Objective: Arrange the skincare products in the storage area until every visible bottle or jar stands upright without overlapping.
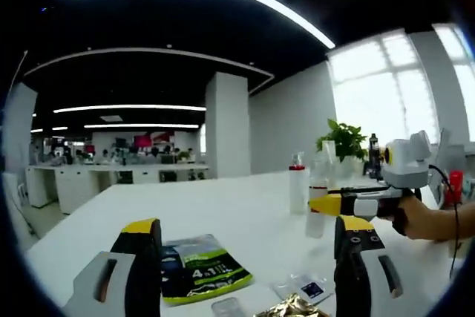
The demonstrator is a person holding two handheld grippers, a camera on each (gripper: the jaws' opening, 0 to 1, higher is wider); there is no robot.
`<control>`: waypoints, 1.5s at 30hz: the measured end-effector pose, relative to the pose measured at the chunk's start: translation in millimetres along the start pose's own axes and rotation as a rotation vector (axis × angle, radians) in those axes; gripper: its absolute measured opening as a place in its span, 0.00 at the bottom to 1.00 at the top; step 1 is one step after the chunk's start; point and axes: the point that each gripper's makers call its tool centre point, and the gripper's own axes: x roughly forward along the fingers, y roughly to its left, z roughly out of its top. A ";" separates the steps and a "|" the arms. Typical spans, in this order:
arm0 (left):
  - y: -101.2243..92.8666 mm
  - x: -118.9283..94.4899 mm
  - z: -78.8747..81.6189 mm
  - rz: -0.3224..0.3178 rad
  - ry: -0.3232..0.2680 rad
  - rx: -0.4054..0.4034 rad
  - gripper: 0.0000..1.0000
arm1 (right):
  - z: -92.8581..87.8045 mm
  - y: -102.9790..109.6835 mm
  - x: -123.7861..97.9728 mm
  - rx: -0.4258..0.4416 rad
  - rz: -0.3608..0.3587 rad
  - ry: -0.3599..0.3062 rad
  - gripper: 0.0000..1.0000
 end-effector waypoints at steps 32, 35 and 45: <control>-6.2 -11.7 -24.9 -0.067 0.084 -0.014 1.00 | 6.2 -55.9 54.5 -0.040 -0.206 -0.053 0.19; -5.9 -11.5 -24.7 -0.069 0.084 -0.018 1.00 | -0.6 -71.1 65.7 0.020 -0.253 -0.032 0.19; -10.1 -11.8 -22.6 -0.100 0.070 -0.080 1.00 | -14.3 -82.3 76.3 -0.010 -0.338 0.030 0.19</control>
